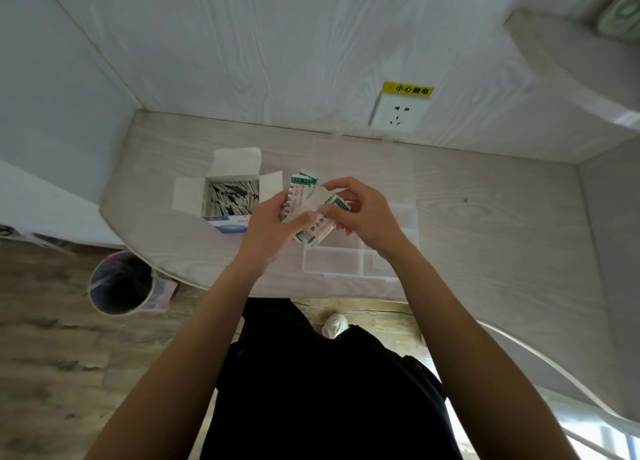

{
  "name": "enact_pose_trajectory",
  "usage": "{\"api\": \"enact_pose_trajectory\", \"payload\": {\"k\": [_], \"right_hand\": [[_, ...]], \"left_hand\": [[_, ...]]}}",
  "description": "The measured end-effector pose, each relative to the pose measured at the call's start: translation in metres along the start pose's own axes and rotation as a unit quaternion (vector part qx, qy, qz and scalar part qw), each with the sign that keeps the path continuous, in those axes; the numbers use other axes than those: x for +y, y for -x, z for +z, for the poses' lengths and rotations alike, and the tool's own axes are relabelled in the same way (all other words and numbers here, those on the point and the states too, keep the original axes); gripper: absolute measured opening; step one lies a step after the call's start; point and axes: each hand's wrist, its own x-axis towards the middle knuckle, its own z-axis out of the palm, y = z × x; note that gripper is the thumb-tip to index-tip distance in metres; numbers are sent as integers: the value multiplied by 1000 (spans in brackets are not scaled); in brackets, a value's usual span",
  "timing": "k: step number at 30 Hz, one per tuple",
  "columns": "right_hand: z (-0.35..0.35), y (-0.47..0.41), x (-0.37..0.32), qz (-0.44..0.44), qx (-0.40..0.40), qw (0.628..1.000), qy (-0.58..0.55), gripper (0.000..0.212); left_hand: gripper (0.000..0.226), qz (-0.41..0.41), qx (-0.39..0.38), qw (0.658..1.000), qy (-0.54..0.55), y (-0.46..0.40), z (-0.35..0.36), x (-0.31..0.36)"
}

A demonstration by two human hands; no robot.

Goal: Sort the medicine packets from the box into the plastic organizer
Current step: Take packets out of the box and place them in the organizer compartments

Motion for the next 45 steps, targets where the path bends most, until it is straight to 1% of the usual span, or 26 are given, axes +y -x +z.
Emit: {"api": "enact_pose_trajectory", "payload": {"k": [2, 5, 7, 9, 11, 13, 16, 20, 23, 24, 25, 27, 29, 30, 32, 33, 35, 36, 37, 38, 39, 40, 41, 42, 43, 45], "right_hand": [[-2, 0, 1, -11, 0, 1000, 26, 25], [-6, -2, 4, -19, 35, 998, 44, 21], [-11, -3, 7, -14, 59, 997, 53, 19], [-21, -6, 12, -1, 101, 994, 48, 18], [-32, -9, 19, 18, 147, 988, 38, 13], [-38, -13, 26, 36, 174, 984, 25, 7], [-29, -19, 32, 38, 160, 985, 45, 3], [-8, -29, 48, 38, 87, 983, 158, 3], [2, -34, 50, 38, 78, 963, 257, 3], [3, -35, 47, 37, 64, 945, 320, 5], [5, -37, 44, 25, 42, 913, 406, 9], [8, -40, 39, -26, -12, 823, 568, 17], [10, -43, 35, -61, -60, 748, 658, 18], [10, -44, 34, -66, -81, 727, 679, 18], [10, -44, 35, -57, -109, 699, 704, 14], [10, -44, 37, -71, -95, 696, 708, 15], [7, -41, 39, -120, -44, 708, 694, 24], [5, -39, 44, -119, -30, 730, 673, 20], [3, -37, 50, -125, -13, 765, 632, 10], [0, -34, 52, -106, 15, 824, 556, 12], [-2, -30, 44, -70, 34, 898, 433, 20], [-5, -25, 33, -23, 52, 959, 279, 27], [-7, -21, 19, 29, 58, 989, 134, 34], [-9, -18, 7, 84, 32, 996, 20, 42], [-10, -16, -3, 138, -14, 989, -49, 49], [-10, -14, -17, 200, -106, 966, -122, 58]], "left_hand": [[24, -6, -19, 1000, -5, -2, 1, 1], [16, -20, -23, 999, 12, -3, 5, 2], [13, -21, 0, 999, 30, -6, 6, 3], [10, -13, 37, 998, 47, -8, 2, 6], [14, -2, 70, 995, 72, -7, -5, 11], [17, 9, 78, 994, 82, -5, -12, 16], [18, 7, 75, 993, 90, 0, -20, 19], [23, -16, 58, 990, 128, 5, -22, 17], [25, -30, 50, 989, 136, 6, -22, 16], [25, -33, 49, 989, 137, 5, -22, 15], [25, -36, 49, 989, 135, 4, -22, 15], [24, -39, 49, 989, 133, 3, -22, 13], [22, -41, 49, 989, 134, 2, -21, 12], [21, -41, 48, 989, 131, 2, -20, 12], [21, -40, 47, 990, 125, 2, -19, 12], [20, -39, 47, 991, 121, 2, -18, 11], [16, -37, 42, 992, 112, 2, -16, 11], [13, -35, 40, 993, 107, 3, -15, 11], [11, -34, 38, 993, 104, 3, -14, 11], [11, -33, 36, 994, 100, 3, -13, 11], [11, -30, 33, 995, 94, 3, -12, 10], [11, -26, 27, 996, 82, 3, -11, 10], [10, -21, 22, 997, 65, 2, -10, 9], [10, -16, 14, 999, 46, 1, -9, 9], [11, -14, 6, 999, 29, 0, -7, 8], [12, -10, -13, 1000, 5, -1, -4, 8]]}}
